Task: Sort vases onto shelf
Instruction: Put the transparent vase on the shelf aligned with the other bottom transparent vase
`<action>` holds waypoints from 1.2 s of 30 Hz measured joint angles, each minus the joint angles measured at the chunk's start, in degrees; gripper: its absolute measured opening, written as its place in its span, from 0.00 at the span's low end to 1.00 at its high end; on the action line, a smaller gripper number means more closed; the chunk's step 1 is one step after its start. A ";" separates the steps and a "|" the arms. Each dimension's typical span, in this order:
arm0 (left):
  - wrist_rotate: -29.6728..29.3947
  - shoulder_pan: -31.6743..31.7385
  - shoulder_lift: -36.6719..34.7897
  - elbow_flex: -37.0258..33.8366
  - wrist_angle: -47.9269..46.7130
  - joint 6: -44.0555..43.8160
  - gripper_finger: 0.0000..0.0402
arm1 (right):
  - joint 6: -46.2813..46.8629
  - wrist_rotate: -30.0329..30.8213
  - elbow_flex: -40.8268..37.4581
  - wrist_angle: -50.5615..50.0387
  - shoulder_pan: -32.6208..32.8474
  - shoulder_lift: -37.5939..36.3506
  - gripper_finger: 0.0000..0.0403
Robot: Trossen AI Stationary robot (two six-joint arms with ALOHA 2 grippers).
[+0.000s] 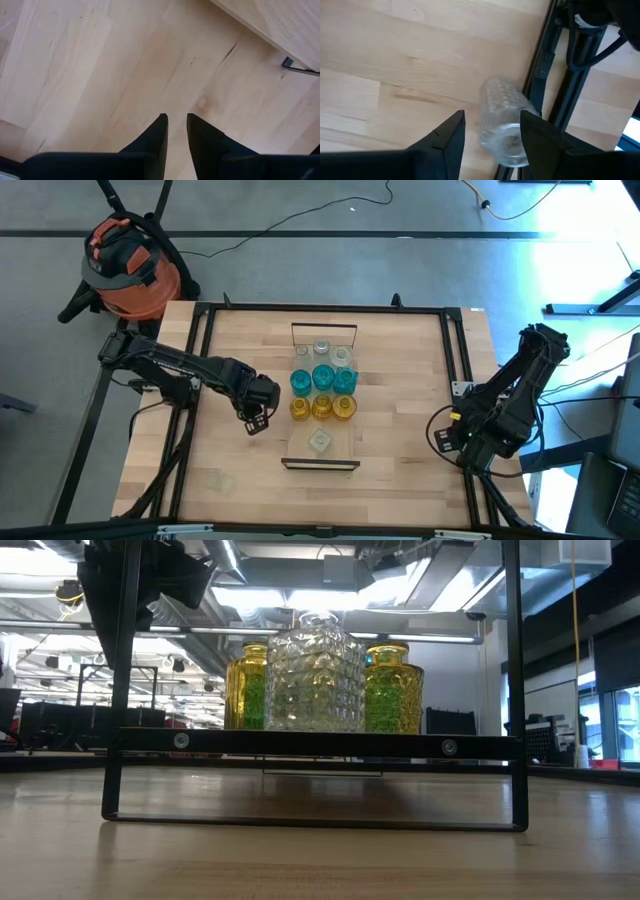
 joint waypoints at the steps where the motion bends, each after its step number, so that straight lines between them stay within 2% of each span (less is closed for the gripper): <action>1: -0.02 0.00 0.00 0.00 0.01 0.00 0.16 | -0.02 -0.08 0.00 0.15 0.00 0.00 0.42; 7: -0.63 0.00 0.00 0.00 0.11 0.00 0.16 | -0.23 -5.97 0.04 0.70 -0.01 -0.02 0.42; 13: -1.07 0.59 0.00 0.00 1.15 0.02 0.16 | -0.24 -8.45 -0.46 -1.38 -0.02 -0.02 0.42; 22: -1.09 0.55 0.00 0.00 1.64 -0.02 0.16 | -0.17 -9.23 -0.82 0.66 -0.02 -0.02 0.42; 28: -1.07 0.55 0.00 0.00 1.62 -0.03 0.16 | 0.04 -10.65 -5.99 10.69 -0.02 -0.42 0.42; 36: -0.54 0.42 0.02 0.00 1.59 0.30 0.16 | 0.11 -10.26 -6.61 11.24 0.00 -0.48 0.42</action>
